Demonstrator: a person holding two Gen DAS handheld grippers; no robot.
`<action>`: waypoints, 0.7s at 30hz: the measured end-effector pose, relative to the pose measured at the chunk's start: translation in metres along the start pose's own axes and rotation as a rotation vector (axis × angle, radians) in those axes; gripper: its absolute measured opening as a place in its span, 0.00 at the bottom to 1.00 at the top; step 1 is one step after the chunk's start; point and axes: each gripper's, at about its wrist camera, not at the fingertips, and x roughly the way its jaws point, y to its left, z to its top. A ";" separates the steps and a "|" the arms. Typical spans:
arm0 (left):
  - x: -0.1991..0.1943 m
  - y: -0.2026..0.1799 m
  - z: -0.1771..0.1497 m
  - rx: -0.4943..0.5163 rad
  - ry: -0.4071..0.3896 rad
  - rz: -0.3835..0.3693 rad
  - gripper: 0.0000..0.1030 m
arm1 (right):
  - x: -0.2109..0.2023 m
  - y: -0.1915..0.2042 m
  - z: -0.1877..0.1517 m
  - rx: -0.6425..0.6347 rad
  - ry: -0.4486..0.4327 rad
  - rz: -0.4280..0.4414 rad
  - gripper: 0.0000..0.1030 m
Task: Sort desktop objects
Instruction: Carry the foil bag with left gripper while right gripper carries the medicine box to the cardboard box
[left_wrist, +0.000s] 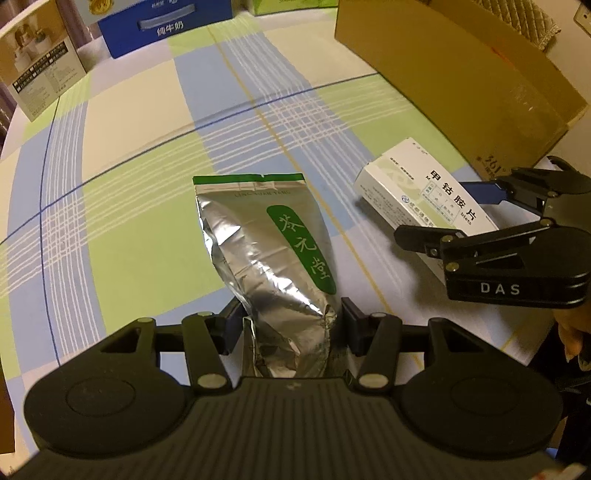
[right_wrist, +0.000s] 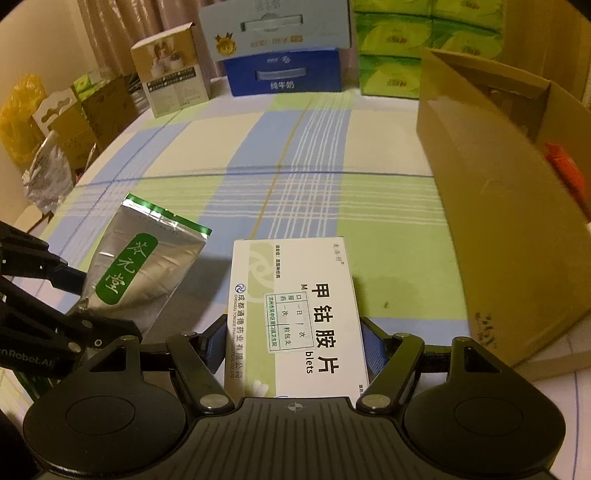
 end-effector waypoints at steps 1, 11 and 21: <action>-0.003 -0.002 0.000 0.000 -0.004 0.000 0.47 | -0.004 0.000 0.000 0.004 -0.006 -0.001 0.67; -0.038 -0.030 0.009 -0.001 -0.060 -0.001 0.47 | -0.053 -0.002 0.011 0.020 -0.080 -0.027 0.67; -0.067 -0.062 0.026 0.011 -0.113 -0.023 0.47 | -0.094 -0.014 0.026 0.033 -0.154 -0.067 0.67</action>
